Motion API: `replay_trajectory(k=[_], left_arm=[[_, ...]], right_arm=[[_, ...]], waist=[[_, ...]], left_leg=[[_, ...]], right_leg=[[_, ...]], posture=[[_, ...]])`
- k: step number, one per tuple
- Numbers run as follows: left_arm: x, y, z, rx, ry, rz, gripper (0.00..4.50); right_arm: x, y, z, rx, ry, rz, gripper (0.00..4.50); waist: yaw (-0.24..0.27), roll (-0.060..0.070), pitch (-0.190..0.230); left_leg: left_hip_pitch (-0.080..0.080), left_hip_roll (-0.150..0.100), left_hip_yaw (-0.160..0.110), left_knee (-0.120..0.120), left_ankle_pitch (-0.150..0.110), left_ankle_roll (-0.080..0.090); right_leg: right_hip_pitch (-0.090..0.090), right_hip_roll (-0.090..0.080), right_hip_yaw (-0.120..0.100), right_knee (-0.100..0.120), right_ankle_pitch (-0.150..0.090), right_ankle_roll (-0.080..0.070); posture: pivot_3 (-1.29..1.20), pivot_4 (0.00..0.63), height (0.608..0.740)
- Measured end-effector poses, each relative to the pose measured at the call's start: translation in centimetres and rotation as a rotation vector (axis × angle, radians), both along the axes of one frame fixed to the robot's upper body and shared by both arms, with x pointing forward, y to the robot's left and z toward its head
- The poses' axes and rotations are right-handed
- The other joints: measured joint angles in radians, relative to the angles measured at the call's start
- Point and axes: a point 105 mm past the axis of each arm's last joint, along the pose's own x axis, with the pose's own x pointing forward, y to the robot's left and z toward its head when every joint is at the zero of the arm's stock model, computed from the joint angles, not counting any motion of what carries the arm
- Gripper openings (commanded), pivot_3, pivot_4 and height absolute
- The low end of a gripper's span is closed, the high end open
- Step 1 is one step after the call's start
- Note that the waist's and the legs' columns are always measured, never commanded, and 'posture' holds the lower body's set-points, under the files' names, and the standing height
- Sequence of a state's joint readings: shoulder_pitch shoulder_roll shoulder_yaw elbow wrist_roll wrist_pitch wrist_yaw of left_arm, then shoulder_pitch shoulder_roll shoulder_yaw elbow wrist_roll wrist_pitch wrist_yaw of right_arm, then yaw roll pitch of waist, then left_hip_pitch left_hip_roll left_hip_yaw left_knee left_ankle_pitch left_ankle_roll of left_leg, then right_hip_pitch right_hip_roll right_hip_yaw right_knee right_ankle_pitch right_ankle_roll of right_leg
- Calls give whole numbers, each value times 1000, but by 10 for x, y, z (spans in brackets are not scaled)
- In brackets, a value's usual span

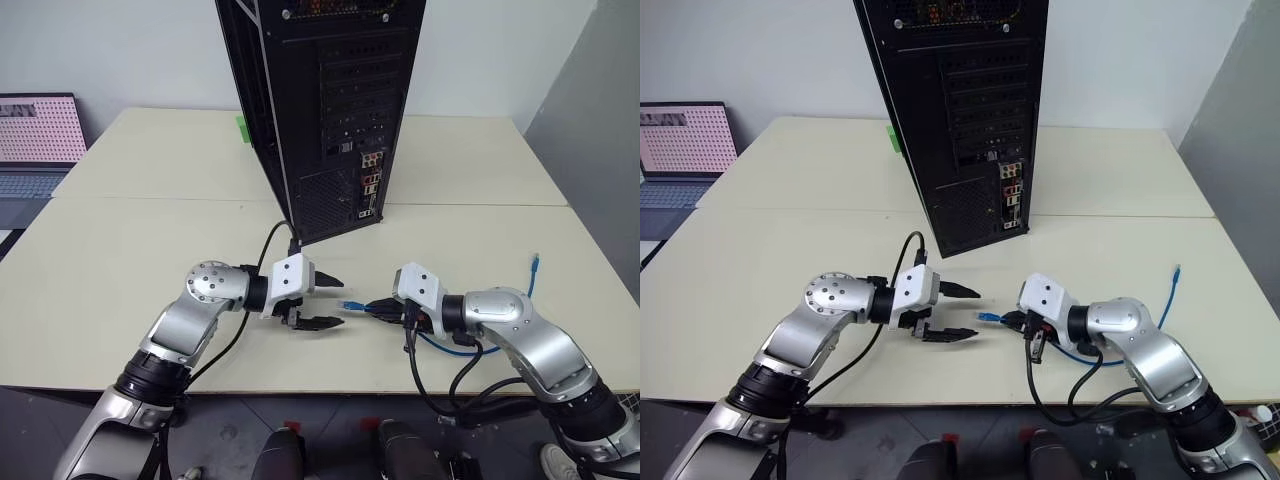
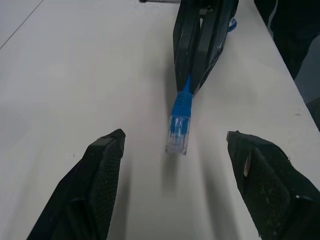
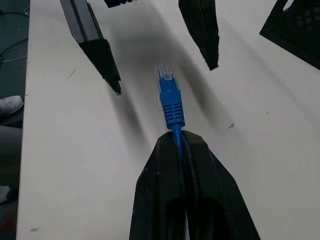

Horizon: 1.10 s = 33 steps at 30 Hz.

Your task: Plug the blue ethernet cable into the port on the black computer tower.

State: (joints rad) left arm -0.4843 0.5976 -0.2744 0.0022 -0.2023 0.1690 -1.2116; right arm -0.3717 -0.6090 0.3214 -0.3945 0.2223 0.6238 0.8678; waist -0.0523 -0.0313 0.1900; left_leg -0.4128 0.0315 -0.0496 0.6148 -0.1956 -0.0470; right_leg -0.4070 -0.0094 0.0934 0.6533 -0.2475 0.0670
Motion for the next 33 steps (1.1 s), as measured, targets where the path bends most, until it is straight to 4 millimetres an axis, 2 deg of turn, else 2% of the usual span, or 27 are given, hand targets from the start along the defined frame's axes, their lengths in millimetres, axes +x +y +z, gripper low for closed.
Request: replay_trajectory(k=[12,13,18,23,28,33], left_arm=[[0,-2,-3,8,14,-18,413],[0,-2,-3,10,12,-19,316],[-1,-2,-4,16,-1,-27,316],[-1,-4,-4,6,-38,-44,316],[-3,-8,-3,-2,-131,-76,316],[-4,-9,-9,16,-380,-130,315]], right_arm=[[-1,4,0,-5,1,18,0],[-1,4,0,-6,3,17,0],[-2,4,0,-10,17,23,0],[-5,1,2,-7,38,50,1128],[-10,-17,19,62,93,33,2323],[-20,-24,26,245,298,-8,2342]], waist=[[-1,0,0],[-1,0,0],[-1,0,0],[0,0,0],[4,0,0],[7,0,0]], left_leg=[[0,0,0,1,0,0],[0,0,0,1,0,0],[0,0,0,2,0,0],[0,0,0,3,0,0],[-1,0,-1,4,0,0],[-1,0,-1,4,0,0]], right_leg=[[-1,0,0,3,0,0],[-1,0,0,3,0,0],[-1,0,0,3,0,0],[-1,0,0,4,0,0],[-1,0,0,4,0,0],[-1,0,1,5,0,-1]], posture=[[0,150,740],[0,150,740],[0,150,740],[0,150,740],[0,150,740],[0,150,740]])
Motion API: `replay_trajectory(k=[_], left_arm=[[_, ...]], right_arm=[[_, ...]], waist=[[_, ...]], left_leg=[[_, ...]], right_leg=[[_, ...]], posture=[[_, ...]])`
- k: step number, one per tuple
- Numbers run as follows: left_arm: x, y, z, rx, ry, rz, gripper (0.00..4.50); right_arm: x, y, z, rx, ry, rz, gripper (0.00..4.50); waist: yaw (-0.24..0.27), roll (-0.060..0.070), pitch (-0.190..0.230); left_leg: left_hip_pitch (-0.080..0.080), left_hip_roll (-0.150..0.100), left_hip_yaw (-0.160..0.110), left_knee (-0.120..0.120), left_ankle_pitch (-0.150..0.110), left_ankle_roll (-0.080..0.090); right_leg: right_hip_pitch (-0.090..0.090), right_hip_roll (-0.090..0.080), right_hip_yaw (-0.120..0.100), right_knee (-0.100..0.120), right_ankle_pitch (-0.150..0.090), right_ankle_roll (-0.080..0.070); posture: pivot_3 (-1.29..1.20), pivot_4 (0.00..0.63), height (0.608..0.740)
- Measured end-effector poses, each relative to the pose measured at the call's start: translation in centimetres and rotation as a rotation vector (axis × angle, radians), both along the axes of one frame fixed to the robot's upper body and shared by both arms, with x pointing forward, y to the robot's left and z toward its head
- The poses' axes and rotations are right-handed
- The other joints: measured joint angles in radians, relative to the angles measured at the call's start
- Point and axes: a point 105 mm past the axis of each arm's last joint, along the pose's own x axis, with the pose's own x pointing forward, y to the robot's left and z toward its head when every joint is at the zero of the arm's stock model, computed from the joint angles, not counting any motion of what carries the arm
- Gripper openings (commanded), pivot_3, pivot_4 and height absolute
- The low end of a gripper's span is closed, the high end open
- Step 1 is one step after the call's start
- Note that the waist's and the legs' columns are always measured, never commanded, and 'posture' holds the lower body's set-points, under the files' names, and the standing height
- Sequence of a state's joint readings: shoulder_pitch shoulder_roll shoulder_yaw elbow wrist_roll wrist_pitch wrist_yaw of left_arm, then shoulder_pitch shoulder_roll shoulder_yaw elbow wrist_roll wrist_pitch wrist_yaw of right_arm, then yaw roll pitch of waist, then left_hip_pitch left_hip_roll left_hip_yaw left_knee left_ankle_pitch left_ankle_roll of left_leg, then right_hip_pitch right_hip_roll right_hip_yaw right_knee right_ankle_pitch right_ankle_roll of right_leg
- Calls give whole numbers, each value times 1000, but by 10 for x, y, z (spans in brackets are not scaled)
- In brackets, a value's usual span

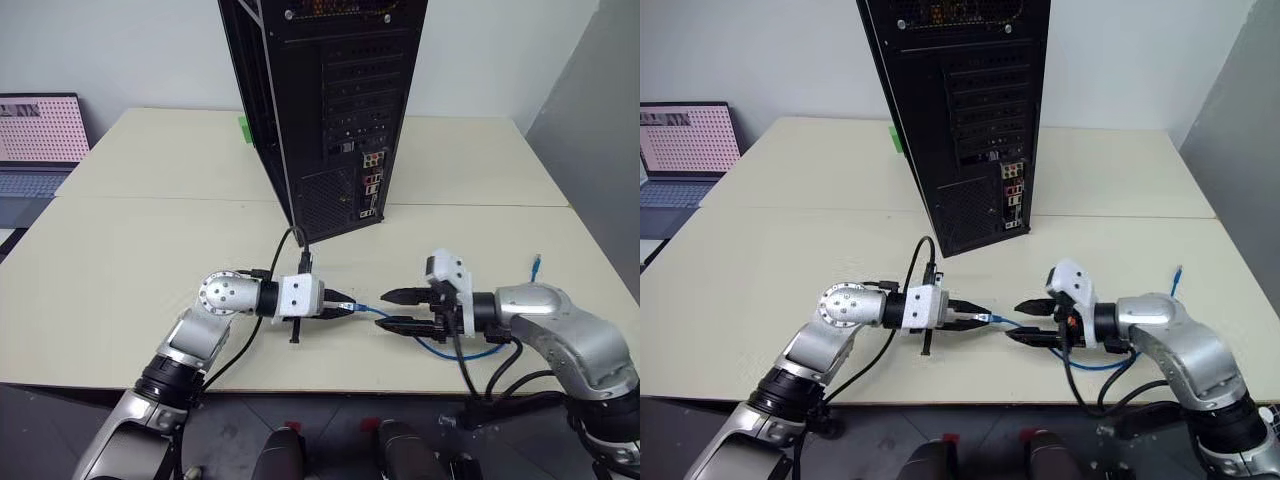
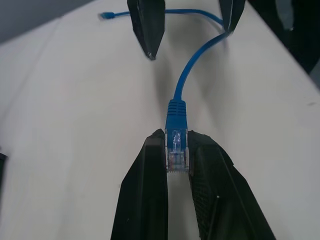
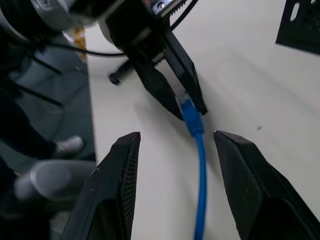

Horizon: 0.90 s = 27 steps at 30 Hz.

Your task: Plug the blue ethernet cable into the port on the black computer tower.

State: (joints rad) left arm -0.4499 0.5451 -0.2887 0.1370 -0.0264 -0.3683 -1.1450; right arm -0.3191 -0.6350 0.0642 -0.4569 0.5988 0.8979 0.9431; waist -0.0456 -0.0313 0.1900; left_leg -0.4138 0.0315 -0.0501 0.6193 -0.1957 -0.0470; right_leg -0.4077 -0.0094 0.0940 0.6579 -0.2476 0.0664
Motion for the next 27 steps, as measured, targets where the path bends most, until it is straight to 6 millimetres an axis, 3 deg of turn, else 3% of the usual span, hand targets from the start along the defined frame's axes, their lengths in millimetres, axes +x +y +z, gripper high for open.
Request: replay_trajectory(k=[4,8,18,27], left_arm=[[-3,-2,-3,-10,-219,-65,313],[-5,-11,10,-88,-402,-124,313],[-3,-14,27,-150,-573,-161,313],[-6,-12,28,-161,-622,-167,312]], right_arm=[[1,6,4,96,73,-39,2342],[0,13,1,125,119,-55,2342],[6,17,-4,142,167,-82,2342],[9,17,-5,157,200,-95,110]], waist=[[4,0,0],[14,0,0],[13,0,0],[13,0,0]], left_leg=[[-1,0,0,1,0,0],[-2,0,0,4,0,0],[-2,0,0,4,0,0],[-2,0,0,4,0,0]], right_leg=[[0,0,0,0,0,0],[0,0,0,0,0,1],[0,0,0,1,0,1],[0,0,-1,1,0,1]], posture=[[0,150,740],[0,150,740],[0,150,740],[0,150,740]])
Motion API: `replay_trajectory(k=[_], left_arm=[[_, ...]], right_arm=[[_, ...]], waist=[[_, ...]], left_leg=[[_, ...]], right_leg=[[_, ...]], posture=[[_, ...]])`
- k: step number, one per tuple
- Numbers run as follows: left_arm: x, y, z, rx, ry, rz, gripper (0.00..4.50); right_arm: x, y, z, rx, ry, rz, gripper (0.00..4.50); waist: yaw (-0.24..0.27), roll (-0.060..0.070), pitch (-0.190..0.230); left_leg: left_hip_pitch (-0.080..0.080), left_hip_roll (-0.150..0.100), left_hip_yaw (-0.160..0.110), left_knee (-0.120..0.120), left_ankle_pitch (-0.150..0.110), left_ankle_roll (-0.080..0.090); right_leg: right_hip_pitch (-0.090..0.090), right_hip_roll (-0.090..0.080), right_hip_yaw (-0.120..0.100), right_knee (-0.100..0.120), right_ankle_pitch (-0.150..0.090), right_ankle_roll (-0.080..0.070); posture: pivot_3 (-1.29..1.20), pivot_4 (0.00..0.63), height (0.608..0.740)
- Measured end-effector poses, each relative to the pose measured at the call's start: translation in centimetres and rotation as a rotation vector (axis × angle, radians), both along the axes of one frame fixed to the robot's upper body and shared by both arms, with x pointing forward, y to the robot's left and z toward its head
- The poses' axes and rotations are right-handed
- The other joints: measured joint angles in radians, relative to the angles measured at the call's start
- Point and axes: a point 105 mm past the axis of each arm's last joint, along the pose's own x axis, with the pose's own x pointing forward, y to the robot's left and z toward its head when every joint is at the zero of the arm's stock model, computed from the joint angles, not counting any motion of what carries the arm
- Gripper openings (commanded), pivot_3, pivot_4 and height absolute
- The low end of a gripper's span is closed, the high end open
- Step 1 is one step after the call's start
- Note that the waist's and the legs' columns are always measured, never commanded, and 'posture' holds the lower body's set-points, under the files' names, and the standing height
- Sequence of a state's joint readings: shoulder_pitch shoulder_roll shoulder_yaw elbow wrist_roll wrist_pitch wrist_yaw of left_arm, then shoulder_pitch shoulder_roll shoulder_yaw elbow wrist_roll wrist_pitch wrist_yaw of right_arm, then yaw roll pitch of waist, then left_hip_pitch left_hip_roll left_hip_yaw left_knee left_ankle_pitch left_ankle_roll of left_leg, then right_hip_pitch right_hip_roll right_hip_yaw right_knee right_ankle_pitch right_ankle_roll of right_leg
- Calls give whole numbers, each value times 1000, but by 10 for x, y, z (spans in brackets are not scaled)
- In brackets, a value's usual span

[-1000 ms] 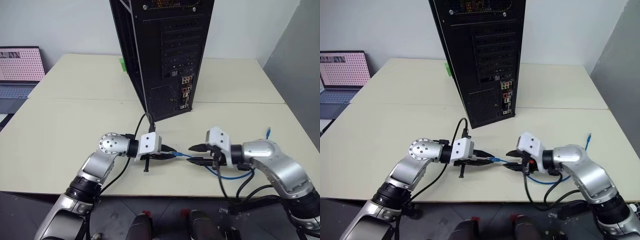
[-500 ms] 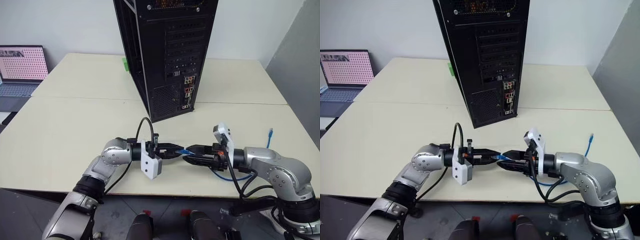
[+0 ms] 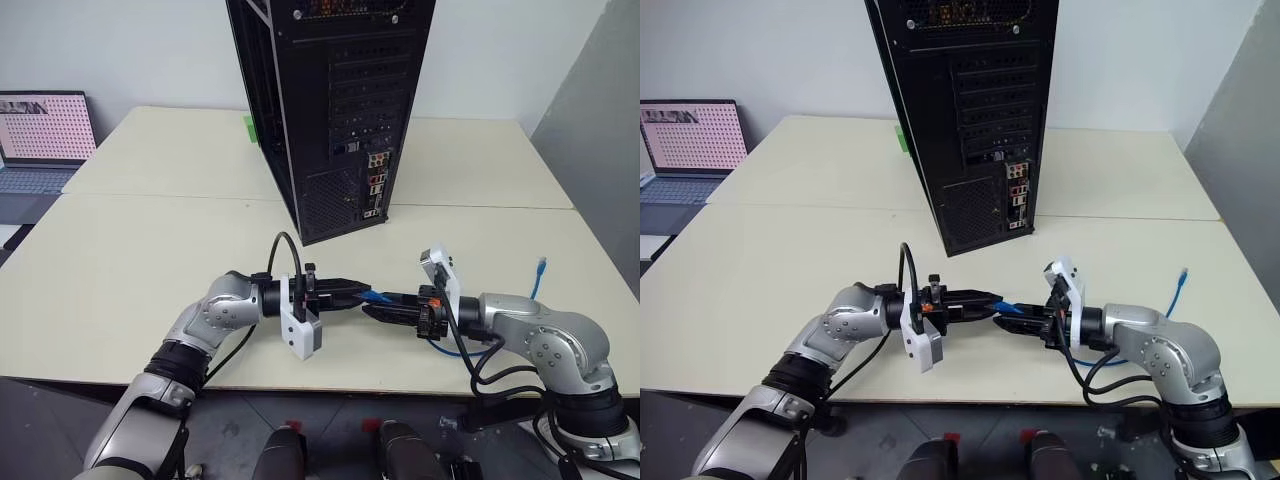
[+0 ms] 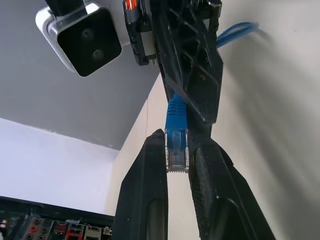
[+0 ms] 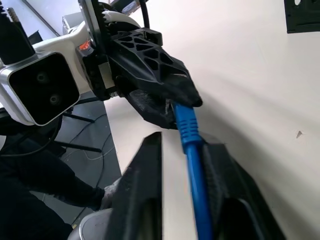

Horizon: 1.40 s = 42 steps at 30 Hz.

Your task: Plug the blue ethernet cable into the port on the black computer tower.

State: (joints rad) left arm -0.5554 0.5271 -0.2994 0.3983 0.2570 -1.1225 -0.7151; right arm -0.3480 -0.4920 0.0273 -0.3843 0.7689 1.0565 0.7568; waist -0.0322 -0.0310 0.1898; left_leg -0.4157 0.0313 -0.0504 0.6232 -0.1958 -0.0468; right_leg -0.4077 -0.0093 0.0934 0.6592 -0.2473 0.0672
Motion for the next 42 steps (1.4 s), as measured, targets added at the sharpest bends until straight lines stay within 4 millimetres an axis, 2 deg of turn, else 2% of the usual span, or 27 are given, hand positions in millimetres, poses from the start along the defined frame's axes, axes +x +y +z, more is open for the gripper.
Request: replay_trajectory(k=[2,19,20,21,28,34,42], left_arm=[[0,0,0,-3,1,-1,312],[-4,1,-2,-5,-1,-16,312],[-4,1,-2,-4,0,-16,312],[-4,1,-2,-3,1,-16,312],[-2,3,-8,24,23,-2,310],[-2,4,-8,25,23,1,310],[-2,3,-7,19,24,1,310]], right_arm=[[0,0,0,-1,1,-1,6],[-2,0,1,-4,32,26,0],[-2,0,1,-5,32,26,622],[-2,0,1,-7,31,27,736],[-3,-9,5,-17,3,38,2350],[-4,-12,11,24,9,31,2359],[2,-11,5,41,37,-17,2359]], waist=[[0,0,0],[0,0,0],[0,0,0],[0,0,0],[0,0,0],[0,0,0],[0,0,0]], left_leg=[[0,0,0,0,0,0],[0,0,0,0,0,0],[0,0,0,0,0,0],[0,0,0,0,0,0],[0,0,0,0,0,0],[0,0,0,0,0,0],[0,0,0,0,0,0]], right_leg=[[0,0,0,0,0,0],[0,0,0,0,0,0],[0,0,0,0,0,0],[0,0,0,0,0,0],[0,0,0,0,0,0],[0,0,0,0,0,0],[0,0,0,0,0,0]], posture=[[0,150,740],[0,150,740],[0,150,740],[0,150,740],[0,150,740],[0,150,740],[0,150,740]])
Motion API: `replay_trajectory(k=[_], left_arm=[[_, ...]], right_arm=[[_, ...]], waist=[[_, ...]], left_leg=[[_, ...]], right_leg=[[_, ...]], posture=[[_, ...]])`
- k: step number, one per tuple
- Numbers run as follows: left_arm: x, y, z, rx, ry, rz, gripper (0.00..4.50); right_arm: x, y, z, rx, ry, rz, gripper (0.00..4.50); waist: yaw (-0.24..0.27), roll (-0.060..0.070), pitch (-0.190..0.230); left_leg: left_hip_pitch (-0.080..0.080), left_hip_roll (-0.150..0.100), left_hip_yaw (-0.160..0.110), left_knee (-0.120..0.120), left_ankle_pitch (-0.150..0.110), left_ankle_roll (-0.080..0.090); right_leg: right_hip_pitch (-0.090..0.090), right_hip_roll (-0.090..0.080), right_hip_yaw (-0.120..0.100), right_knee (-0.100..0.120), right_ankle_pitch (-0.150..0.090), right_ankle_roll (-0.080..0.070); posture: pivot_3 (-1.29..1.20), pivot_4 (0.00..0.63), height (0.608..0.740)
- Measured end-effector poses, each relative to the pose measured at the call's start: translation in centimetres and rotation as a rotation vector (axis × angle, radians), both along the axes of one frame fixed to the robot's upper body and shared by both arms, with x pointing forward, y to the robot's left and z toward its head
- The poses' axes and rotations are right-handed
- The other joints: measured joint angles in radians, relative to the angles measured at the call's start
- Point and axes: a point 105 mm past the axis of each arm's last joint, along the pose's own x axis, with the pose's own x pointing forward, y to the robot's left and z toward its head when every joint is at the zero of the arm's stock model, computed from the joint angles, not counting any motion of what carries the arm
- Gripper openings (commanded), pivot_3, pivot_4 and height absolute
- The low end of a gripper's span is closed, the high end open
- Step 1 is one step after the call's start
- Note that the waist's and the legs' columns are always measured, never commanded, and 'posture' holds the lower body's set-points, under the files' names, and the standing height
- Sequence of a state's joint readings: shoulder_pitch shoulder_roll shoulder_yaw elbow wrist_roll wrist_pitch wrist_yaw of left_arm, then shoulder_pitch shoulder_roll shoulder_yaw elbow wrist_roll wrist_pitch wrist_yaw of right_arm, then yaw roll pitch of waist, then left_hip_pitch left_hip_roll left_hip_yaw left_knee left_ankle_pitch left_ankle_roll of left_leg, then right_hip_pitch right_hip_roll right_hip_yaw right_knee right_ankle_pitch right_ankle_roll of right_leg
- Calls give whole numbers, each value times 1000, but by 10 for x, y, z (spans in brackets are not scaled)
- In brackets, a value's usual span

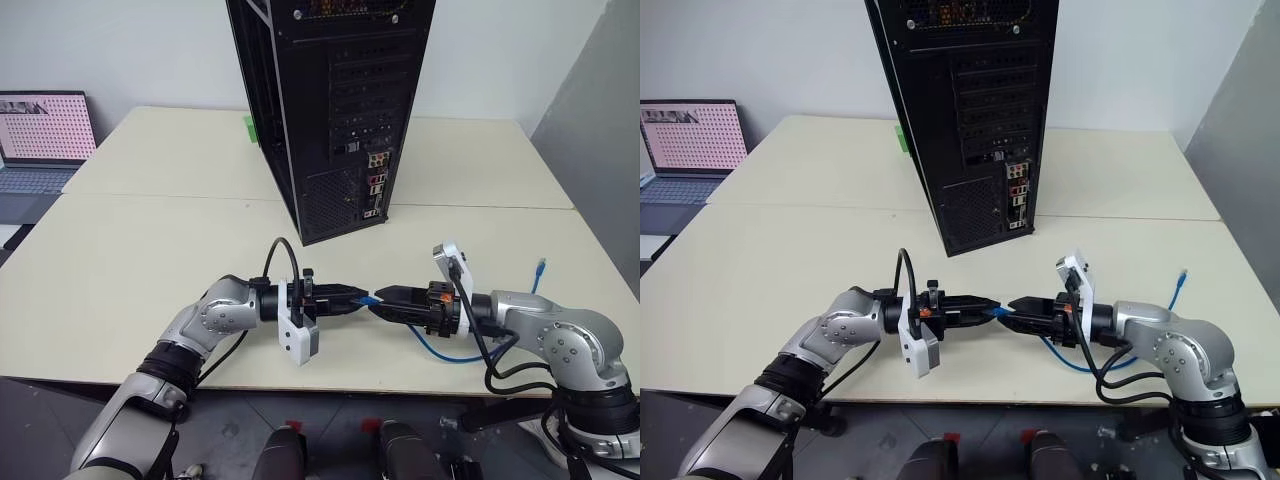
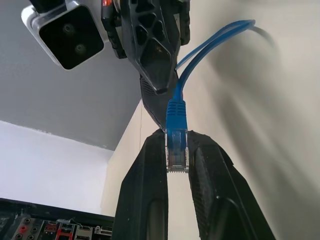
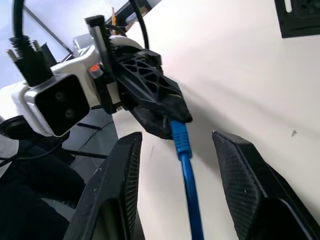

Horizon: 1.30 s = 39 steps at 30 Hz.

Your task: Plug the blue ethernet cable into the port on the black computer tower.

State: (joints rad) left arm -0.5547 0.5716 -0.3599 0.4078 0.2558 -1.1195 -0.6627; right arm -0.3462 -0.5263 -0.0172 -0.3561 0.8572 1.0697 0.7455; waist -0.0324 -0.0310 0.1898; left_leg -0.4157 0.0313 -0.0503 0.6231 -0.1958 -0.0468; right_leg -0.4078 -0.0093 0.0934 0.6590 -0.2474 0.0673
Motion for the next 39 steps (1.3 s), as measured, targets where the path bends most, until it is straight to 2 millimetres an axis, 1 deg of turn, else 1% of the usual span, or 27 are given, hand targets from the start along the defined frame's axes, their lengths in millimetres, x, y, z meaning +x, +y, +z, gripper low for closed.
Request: replay_trajectory(k=[1,4,12,21,23,27,28,29,32,35,37,39], left_arm=[[0,0,0,0,0,0,310],[0,0,0,-1,0,1,310],[1,0,-1,-10,13,13,310],[3,0,-2,-20,15,31,310],[3,-1,-4,-22,23,39,1012],[4,1,-9,-23,58,66,1770],[5,2,-11,-26,72,77,2041],[7,2,-10,-47,100,97,2191],[14,6,-12,-101,242,191,2903],[21,12,-12,-164,397,303,2903],[30,15,-2,-273,526,412,2903],[38,15,7,-350,588,480,2903]], right_arm=[[0,0,0,0,2,-2,2359],[1,1,-2,4,9,-7,1867],[1,2,-2,9,12,-4,56],[5,2,-2,18,39,-4,0],[5,1,-3,16,50,-5,0],[7,1,-3,16,55,-6,0],[7,1,-3,18,57,-7,0],[8,1,-2,19,56,-8,0],[11,-3,-1,-3,30,-35,0],[20,-12,6,-47,-59,-120,0],[38,-23,15,-88,-169,-259,0],[49,-23,25,-97,-246,-339,0]], waist=[[0,0,0],[0,0,0],[0,0,0],[0,0,0],[0,0,0],[0,0,0],[0,0,0],[0,0,0],[-2,0,0],[-3,0,0],[-3,0,0],[-4,0,0]], left_leg=[[0,0,0,0,0,0],[0,0,0,0,0,0],[0,0,0,0,0,0],[0,0,0,0,0,0],[0,0,0,0,0,0],[0,0,0,0,0,0],[0,0,0,0,0,0],[0,0,0,0,0,0],[0,0,0,0,0,0],[0,0,0,0,0,0],[-1,0,0,0,0,0],[0,0,0,0,0,0]], right_leg=[[0,0,0,0,0,0],[0,0,0,0,0,0],[0,0,0,0,0,0],[0,0,0,0,0,0],[0,0,0,0,0,0],[0,0,0,0,0,0],[0,0,0,0,0,0],[0,0,0,0,0,0],[0,0,0,0,0,0],[-1,0,0,0,0,0],[-1,0,0,1,0,0],[-1,1,0,0,0,0]], posture=[[0,150,740],[0,150,740],[0,150,740],[0,150,740],[0,150,740],[0,150,740],[0,150,740],[0,150,740],[0,150,740],[0,150,740],[0,150,740],[0,150,740]])
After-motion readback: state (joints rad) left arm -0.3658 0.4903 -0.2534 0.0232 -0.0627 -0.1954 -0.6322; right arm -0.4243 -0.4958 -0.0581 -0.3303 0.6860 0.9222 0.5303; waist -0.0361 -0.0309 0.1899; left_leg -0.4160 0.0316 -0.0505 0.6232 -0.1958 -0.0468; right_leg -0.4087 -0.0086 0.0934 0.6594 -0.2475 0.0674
